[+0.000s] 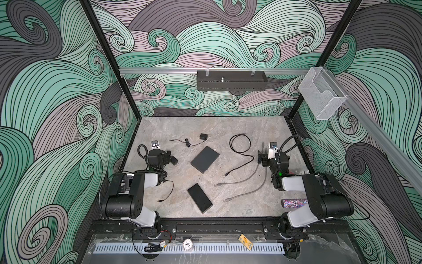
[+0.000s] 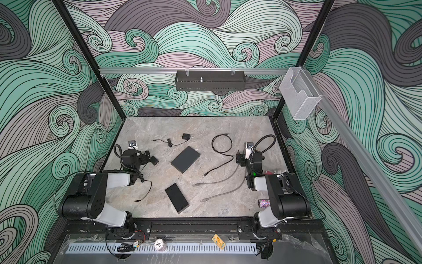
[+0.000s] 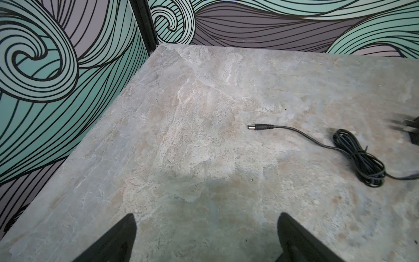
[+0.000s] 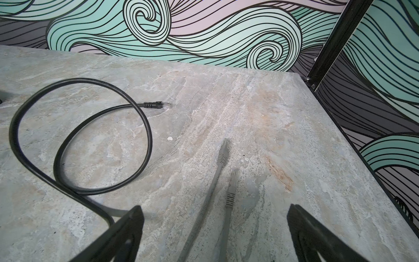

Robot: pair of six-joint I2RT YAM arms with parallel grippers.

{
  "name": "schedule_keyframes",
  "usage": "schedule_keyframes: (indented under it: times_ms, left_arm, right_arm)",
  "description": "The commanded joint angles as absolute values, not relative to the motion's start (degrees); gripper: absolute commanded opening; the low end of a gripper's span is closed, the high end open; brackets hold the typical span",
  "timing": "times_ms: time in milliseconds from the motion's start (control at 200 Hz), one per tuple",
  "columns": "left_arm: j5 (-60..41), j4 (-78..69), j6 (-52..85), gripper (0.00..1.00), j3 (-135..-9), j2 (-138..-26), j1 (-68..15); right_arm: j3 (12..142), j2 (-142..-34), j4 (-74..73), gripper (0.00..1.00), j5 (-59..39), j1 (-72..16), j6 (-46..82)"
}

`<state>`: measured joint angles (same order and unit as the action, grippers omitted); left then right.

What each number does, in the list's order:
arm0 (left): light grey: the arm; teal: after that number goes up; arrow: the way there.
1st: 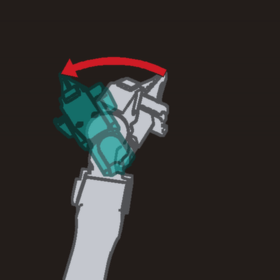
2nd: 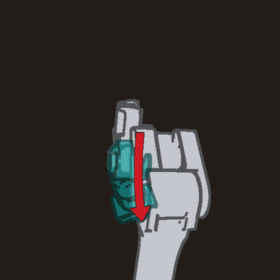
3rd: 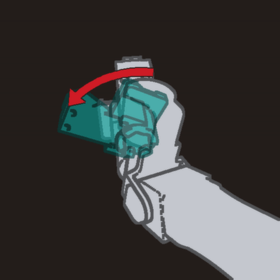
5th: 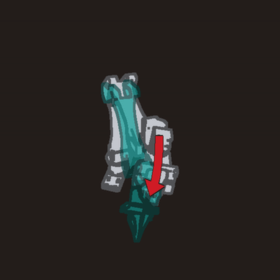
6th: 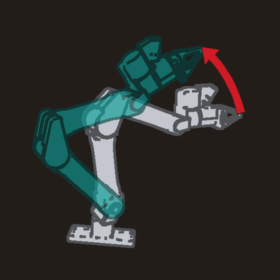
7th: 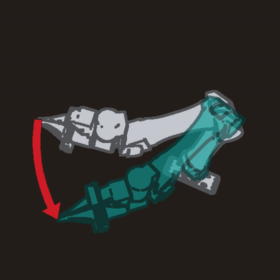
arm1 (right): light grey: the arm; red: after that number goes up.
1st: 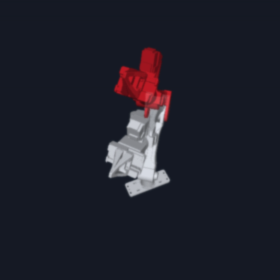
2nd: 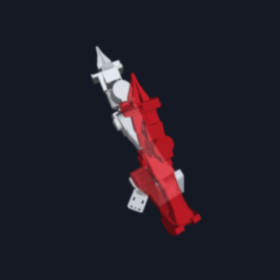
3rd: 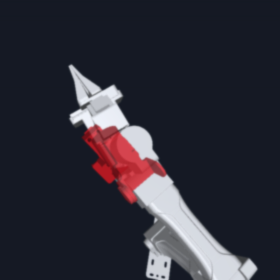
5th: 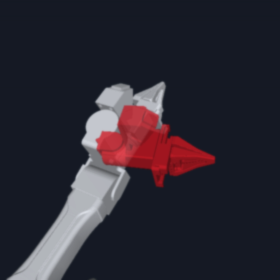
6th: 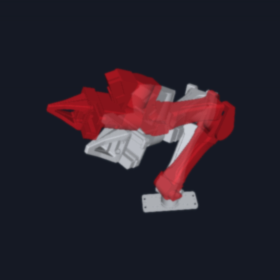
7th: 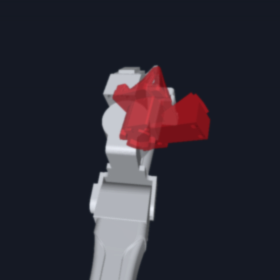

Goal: Insert the plug into the switch port

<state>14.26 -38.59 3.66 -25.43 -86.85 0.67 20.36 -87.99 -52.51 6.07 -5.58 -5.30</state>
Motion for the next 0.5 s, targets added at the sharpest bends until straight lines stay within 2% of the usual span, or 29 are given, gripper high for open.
schedule_keyframes:
  times_ms: [0,255,495]
  left_arm:
    - [13.45,-38.42,3.86,0.99,-26.79,-87.42,1.14]
    - [12.92,-38.41,3.94,0.98,-26.81,-87.34,1.41]
    - [12.70,-39.28,3.94,0.99,-26.02,-86.88,1.45]
  right_arm:
    - [20.21,-87.63,-53.72,0.99,7.06,-5.89,-5.53]
    - [21.16,-87.67,-51.90,0.99,5.31,-4.98,-4.92]
    - [23.91,-88.23,-47.24,0.99,-0.18,-1.48,-2.37]
